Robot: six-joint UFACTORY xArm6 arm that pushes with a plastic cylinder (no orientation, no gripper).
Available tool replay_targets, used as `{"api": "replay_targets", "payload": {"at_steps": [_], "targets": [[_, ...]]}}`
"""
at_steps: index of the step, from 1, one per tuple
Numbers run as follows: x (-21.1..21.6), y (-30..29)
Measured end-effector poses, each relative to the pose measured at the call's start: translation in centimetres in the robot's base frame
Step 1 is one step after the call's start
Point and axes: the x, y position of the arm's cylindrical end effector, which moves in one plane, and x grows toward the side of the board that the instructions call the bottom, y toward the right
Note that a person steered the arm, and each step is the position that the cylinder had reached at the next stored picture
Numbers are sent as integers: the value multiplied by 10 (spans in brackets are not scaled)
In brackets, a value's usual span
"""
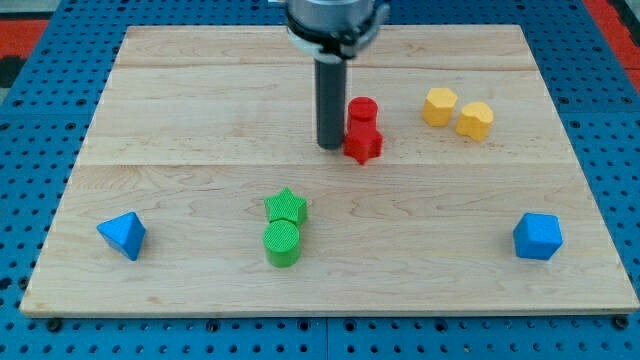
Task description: Move the blue cube to the blue triangle
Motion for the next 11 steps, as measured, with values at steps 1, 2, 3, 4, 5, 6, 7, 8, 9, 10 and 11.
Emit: {"api": "replay_targets", "payload": {"at_steps": [1,2,3,4,5,6,7,8,9,10,11], "targets": [[36,3],[61,101],[49,216],[59,281],[128,253],[139,201],[101,159],[92,170],[93,195],[79,177],[51,111]]}}
